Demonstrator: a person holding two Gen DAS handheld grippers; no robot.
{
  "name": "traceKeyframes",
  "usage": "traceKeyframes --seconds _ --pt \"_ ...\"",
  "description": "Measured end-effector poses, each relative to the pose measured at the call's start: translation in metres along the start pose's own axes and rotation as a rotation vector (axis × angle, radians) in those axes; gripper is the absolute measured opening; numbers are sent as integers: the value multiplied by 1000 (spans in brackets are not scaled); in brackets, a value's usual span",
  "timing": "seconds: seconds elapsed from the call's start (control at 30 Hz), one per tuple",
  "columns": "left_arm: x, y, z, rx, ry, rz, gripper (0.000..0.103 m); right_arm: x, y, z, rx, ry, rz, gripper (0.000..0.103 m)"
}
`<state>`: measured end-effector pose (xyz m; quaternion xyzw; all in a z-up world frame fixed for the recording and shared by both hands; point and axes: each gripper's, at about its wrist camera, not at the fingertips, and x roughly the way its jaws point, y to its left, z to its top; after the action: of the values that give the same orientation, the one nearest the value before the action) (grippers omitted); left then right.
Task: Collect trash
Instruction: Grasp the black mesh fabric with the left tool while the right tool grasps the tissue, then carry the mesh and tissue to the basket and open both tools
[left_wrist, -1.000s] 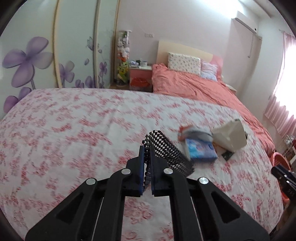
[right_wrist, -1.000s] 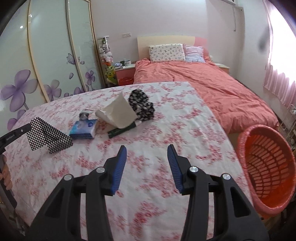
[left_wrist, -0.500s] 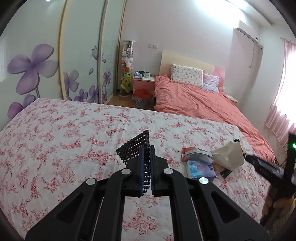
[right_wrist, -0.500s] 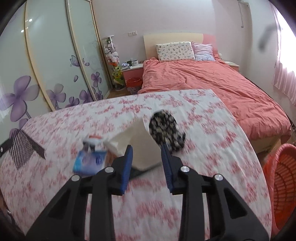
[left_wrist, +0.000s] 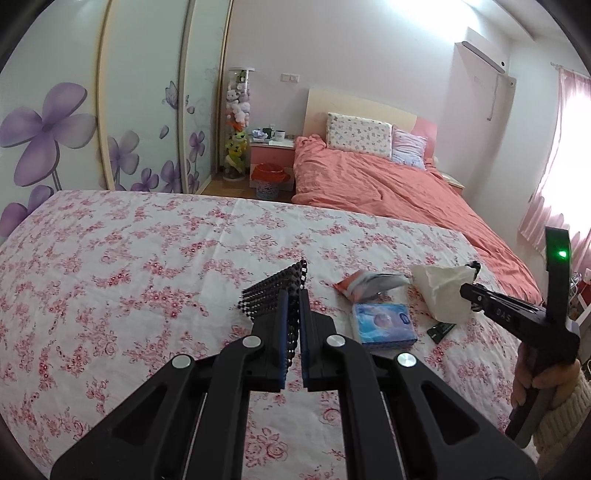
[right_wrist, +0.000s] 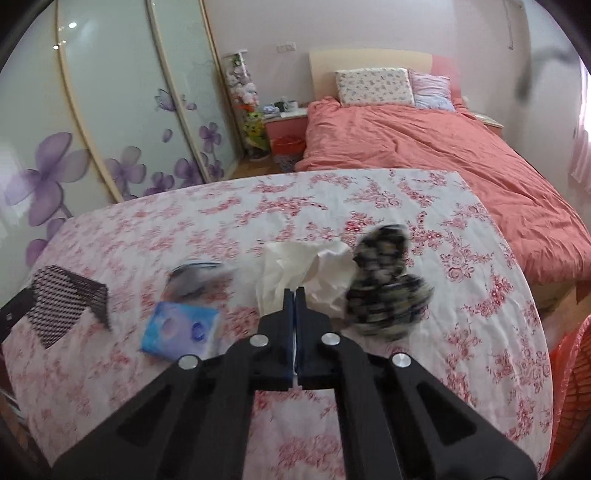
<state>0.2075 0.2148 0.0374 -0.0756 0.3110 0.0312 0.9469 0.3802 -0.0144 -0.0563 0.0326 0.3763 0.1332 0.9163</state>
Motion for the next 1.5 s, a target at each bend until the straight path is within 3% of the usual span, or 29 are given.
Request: traceKeyframes --seconds 0.17,0.43,0.9,1.5 --pt "-8 -11 -3 11 -3 -14 5 -33 1 -6 29 -49 52 2" --pt "-25 -32 -6 38 -20 -58 5 -93 -8 -17 37 -130 41 2" --pt "-47 -113 -19 136 -21 -219 5 -170 -59 -62 95 -221 -74 2" --pt "-41 -269 -46 266 38 -527 5 -248 -154 -107 203 -348 -316 2"
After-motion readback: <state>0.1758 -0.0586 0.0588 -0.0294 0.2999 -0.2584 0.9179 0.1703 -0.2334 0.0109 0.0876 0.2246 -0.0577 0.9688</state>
